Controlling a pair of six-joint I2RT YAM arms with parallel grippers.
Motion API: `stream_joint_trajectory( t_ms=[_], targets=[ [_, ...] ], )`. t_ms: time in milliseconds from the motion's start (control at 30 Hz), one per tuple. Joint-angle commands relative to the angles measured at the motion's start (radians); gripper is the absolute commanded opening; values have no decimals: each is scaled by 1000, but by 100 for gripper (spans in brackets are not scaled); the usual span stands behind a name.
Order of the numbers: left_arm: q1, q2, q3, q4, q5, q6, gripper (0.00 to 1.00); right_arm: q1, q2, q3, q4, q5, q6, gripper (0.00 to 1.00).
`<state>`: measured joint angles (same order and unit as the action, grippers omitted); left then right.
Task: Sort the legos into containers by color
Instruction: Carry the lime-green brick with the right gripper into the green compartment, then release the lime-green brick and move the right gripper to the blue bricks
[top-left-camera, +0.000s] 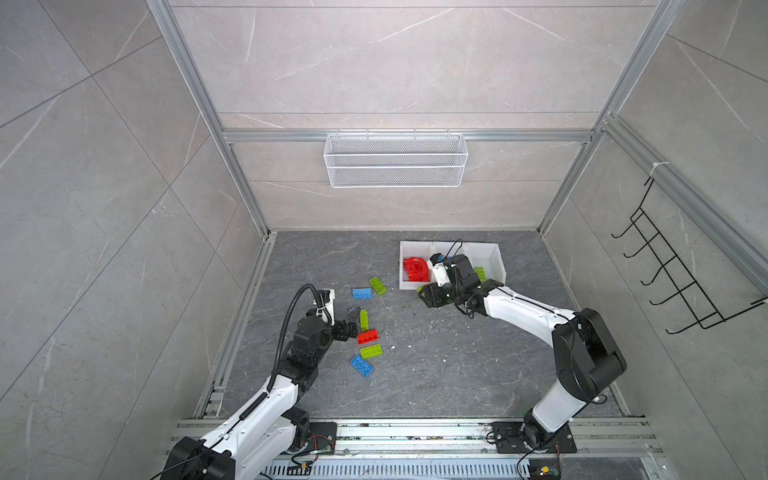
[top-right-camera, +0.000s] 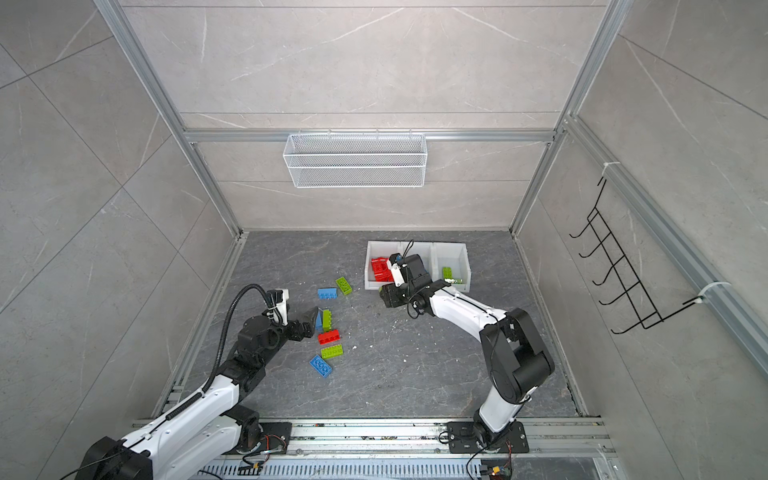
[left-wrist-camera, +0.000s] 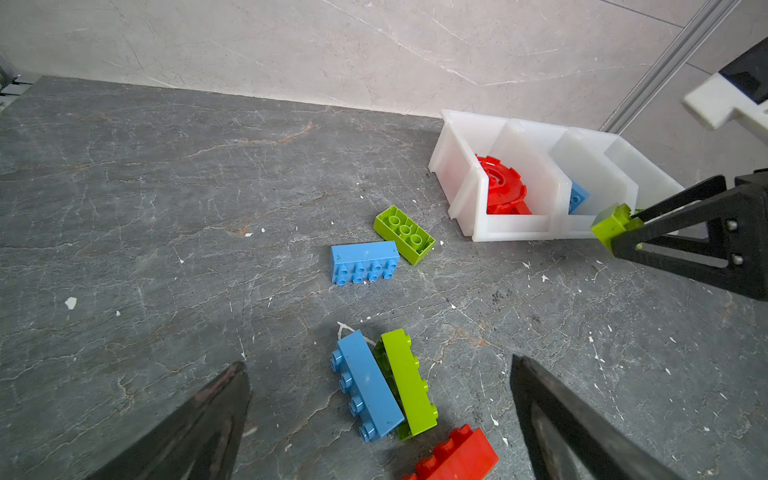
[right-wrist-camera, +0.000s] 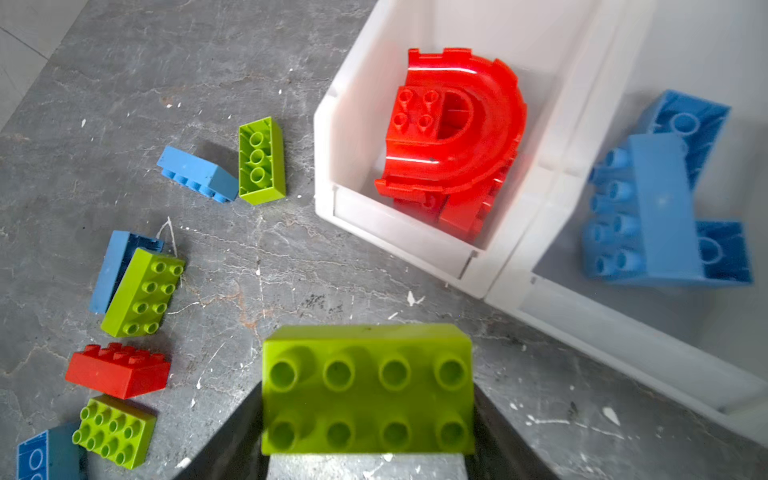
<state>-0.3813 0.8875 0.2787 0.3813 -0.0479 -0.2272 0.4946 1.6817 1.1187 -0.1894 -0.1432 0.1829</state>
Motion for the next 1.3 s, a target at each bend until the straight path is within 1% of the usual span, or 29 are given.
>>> stream_joint_trajectory(
  t_ms=[0,100,167,267,567,733,900,1000,1033,1100,1267],
  targets=[
    [4,-18,39,32,7,11,100,-58,-43,41,-59,-16,50,40],
    [4,-18,38,28,0,18,100,-150,-41,78,-72,-12,73,37],
    [4,-16,38,26,-11,21,100,-219,-19,121,-92,-20,84,36],
    [4,-21,40,22,-11,22,100,-291,21,169,-101,-33,89,35],
    [4,-23,40,21,-9,22,100,-427,117,233,-107,-22,92,35],
    [4,-25,40,21,-6,19,100,-453,139,239,-108,-15,81,36],
    [4,-24,39,19,-13,20,100,-464,167,265,-106,-3,84,43],
    [4,-24,40,18,-15,21,100,-469,207,302,-129,-7,81,49],
    [3,-24,40,18,-16,21,100,-469,215,309,-132,-9,80,53],
    [4,-27,40,15,-20,21,100,-470,220,317,-134,-3,81,66],
    [4,-43,40,6,-34,15,100,-473,192,310,-139,16,83,84]
  ],
)
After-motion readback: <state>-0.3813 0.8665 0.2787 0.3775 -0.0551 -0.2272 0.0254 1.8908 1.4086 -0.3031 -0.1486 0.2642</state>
